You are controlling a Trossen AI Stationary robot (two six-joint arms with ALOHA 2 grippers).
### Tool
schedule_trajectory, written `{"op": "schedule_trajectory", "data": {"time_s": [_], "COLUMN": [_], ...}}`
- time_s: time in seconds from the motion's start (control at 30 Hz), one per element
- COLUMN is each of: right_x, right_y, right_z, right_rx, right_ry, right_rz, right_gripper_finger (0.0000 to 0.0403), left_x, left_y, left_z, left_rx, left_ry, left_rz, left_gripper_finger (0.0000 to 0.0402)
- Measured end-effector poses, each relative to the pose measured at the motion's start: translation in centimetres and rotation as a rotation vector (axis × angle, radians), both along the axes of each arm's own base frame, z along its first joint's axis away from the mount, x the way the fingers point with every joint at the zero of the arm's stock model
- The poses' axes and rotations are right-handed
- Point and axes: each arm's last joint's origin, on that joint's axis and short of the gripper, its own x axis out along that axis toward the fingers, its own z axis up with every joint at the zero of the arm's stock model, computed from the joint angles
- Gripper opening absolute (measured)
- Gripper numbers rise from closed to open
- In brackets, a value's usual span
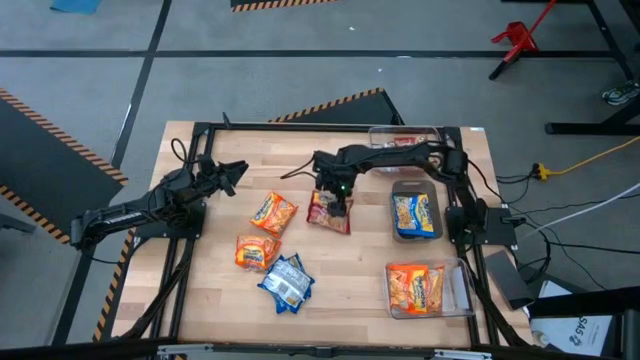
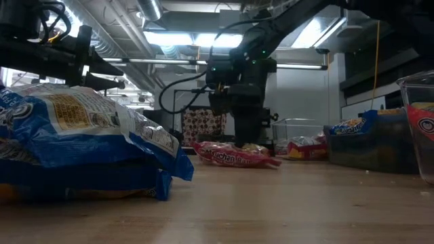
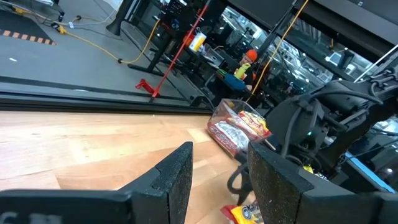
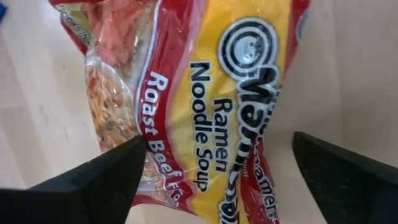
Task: Sort Maruchan noodles
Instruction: Put the red noodle pack into the top transparent bin
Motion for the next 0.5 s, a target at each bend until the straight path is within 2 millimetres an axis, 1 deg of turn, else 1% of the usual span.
{"op": "schedule_trajectory", "data": {"time_s": [0.07, 0.13, 0.2, 0.4, 0.47, 0.5], "right_x": [-0.06, -0.02, 0.07, 0.05, 0.09, 0.09], "right_y": [0.17, 0.37, 0.55, 0.41, 0.44, 0.45], "right_z": [-0.42, -0.57, -0.59, -0.62, -0.61, -0.59], "right_rx": [0.006, 0.013, 0.021, 0.048, 0.052, 0.055], "right_ry": [0.029, 0.033, 0.025, 0.016, 0.011, 0.011], "right_rz": [-0.01, -0.006, 0.0, -0.002, 0.0, -0.001], "right_gripper_finger": [0.0357, 0.0318, 0.0266, 0.0091, 0.0042, 0.0024], "left_x": [0.0, 0.0, 0.0, 0.0, 0.0, 0.0], "left_y": [0.0, 0.0, 0.0, 0.0, 0.0, 0.0], "left_z": [0.0, 0.0, 0.0, 0.0, 0.0, 0.0], "left_rx": [0.0, 0.0, 0.0, 0.0, 0.0, 0.0], "left_ry": [0.0, 0.0, 0.0, 0.0, 0.0, 0.0], "left_rz": [0.0, 0.0, 0.0, 0.001, 0.001, 0.001], "left_gripper_finger": [0.0147, 0.0147, 0.0147, 0.0147, 0.0147, 0.0147]}}
